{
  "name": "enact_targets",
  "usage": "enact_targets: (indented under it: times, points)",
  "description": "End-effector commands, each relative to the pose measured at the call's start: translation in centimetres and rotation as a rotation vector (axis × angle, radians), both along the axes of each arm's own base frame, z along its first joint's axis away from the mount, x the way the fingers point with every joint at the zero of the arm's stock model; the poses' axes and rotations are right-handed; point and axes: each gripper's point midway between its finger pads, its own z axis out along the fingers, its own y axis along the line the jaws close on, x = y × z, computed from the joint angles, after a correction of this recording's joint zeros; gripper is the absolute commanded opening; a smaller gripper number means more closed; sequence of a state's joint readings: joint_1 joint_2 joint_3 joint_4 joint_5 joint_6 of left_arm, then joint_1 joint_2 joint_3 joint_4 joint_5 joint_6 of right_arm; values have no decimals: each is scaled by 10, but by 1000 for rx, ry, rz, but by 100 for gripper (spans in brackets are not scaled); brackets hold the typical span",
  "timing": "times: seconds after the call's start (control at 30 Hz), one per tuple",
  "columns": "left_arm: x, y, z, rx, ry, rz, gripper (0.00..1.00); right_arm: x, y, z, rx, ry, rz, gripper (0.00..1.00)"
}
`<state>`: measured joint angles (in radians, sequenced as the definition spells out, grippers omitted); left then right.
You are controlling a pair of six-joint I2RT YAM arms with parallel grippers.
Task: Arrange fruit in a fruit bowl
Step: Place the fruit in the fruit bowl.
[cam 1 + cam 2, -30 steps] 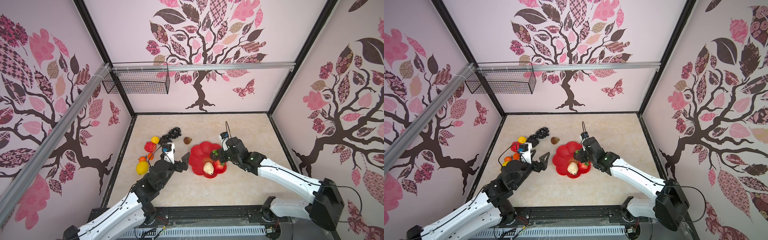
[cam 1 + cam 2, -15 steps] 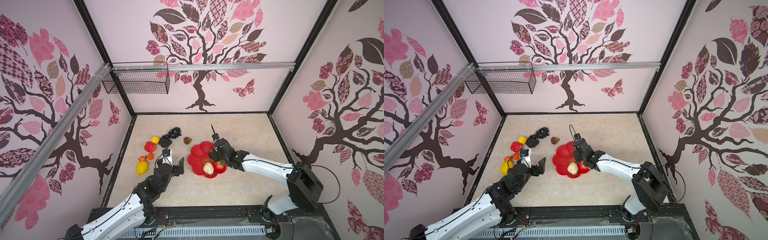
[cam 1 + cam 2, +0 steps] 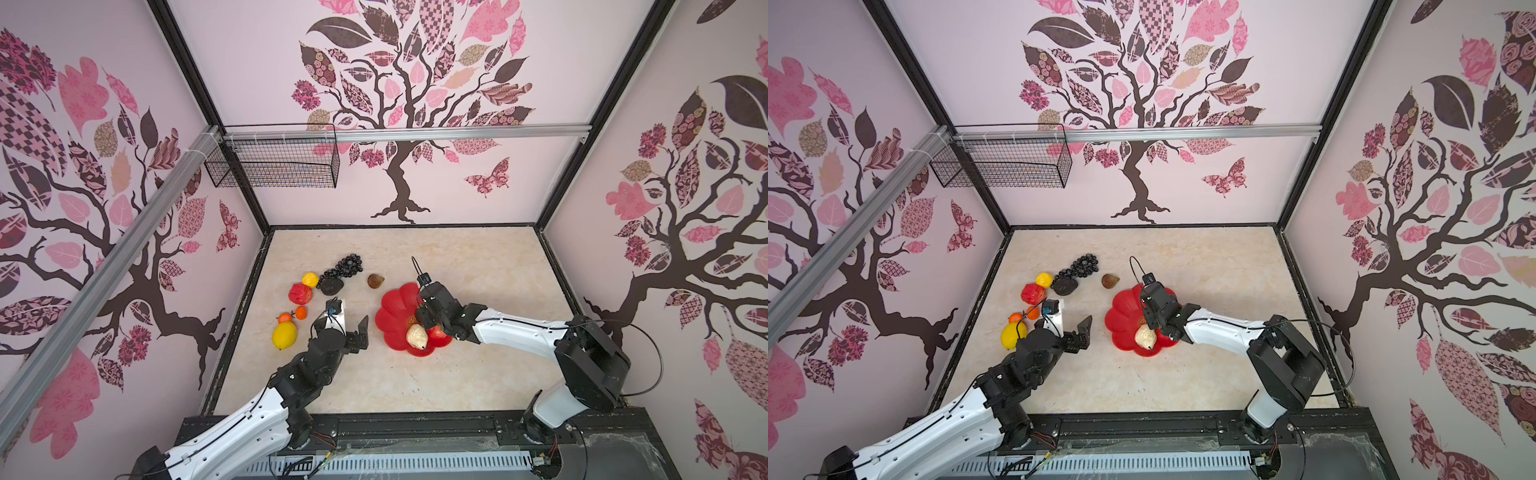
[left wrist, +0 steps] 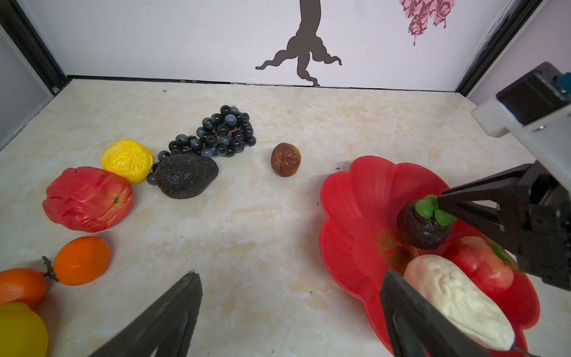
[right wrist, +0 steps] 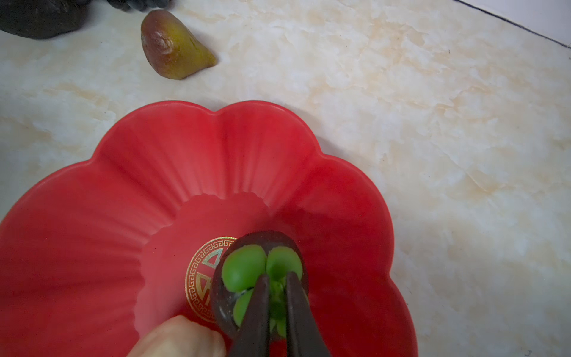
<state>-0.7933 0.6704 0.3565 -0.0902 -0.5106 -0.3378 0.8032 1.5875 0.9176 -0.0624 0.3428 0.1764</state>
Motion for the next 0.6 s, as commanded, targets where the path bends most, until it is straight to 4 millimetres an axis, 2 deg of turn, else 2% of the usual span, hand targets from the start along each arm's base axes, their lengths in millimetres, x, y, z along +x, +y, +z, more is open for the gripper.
enact_targets:
  times: [0.0,0.57]
  points:
    - [0,-1,-5,7,-7,-8,93,1,4,-3,1,5,6,9]
    - [0,-1,-4,9,-11,-9,93,2,4,-15,-33,23,3,14]
